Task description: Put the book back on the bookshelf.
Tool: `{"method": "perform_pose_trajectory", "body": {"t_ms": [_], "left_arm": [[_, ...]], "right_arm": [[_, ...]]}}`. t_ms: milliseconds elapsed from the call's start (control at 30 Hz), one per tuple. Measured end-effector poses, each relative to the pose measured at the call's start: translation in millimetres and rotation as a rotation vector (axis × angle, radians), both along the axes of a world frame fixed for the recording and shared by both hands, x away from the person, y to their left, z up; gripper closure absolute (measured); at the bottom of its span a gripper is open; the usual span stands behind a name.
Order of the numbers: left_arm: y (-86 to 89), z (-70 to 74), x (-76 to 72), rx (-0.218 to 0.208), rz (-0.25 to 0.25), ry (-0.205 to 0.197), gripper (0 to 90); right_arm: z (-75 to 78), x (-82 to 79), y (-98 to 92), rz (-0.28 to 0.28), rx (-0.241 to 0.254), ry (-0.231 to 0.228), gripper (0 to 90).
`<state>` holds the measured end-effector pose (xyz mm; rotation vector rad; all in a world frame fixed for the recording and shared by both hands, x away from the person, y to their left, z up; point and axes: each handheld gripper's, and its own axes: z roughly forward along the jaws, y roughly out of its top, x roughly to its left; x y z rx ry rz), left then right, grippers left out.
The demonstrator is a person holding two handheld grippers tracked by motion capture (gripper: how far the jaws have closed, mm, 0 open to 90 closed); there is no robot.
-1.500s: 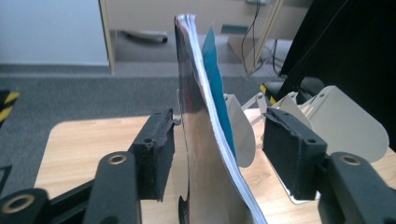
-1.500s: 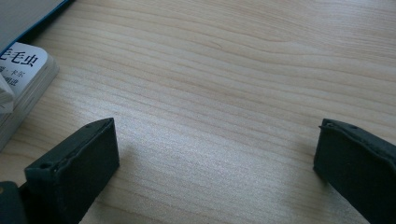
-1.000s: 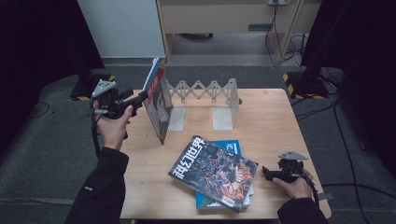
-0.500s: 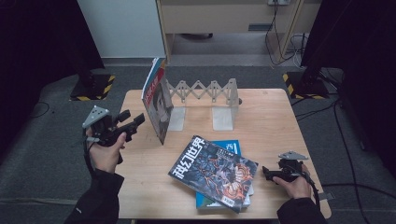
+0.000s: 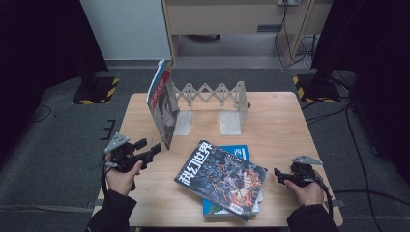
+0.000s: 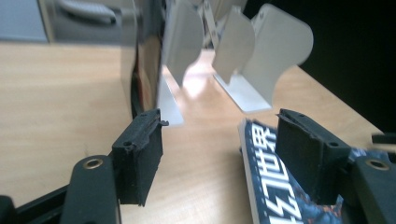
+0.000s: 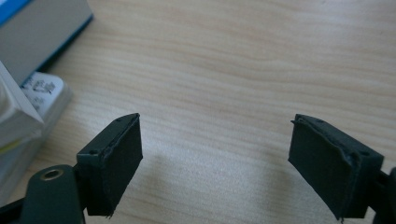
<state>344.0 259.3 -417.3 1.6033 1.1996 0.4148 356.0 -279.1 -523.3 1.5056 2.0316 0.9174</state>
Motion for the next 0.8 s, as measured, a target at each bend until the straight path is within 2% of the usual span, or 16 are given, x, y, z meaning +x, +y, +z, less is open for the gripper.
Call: {"method": "perform_pose_trajectory", "body": {"t_ms": [100,200,333,367,467,633,800], "left_arm": [[-3.2,-6.8,-1.0,0.011,-0.009,0.016,30.9],[-9.4,-21.8,-4.2,0.024,-0.026,0.049,30.4],[-13.2,-31.4,-4.9,0.01,-0.042,0.08,29.5],[-16.6,-37.0,-5.3,0.011,-0.051,0.094,29.4],[-22.3,-43.8,-5.6,0.031,-0.075,0.107,28.7],[-30.6,-54.4,-5.1,0.061,-0.1,0.133,28.4],[-40.2,-65.2,-3.7,0.086,-0.136,0.17,28.2]], "right_arm": [[6.9,-2.1,1.3,-0.004,0.013,-0.031,19.1],[13.7,-4.9,4.0,0.004,0.027,-0.055,20.3],[19.1,-8.0,6.6,0.018,0.056,-0.073,21.4],[22.8,-10.3,9.7,0.031,0.082,-0.095,22.2],[26.4,-11.6,14.1,0.049,0.102,-0.103,22.2],[31.7,-11.7,18.4,0.06,0.105,-0.126,22.2],[39.5,-14.4,27.9,0.092,0.151,-0.169,22.2]]}}
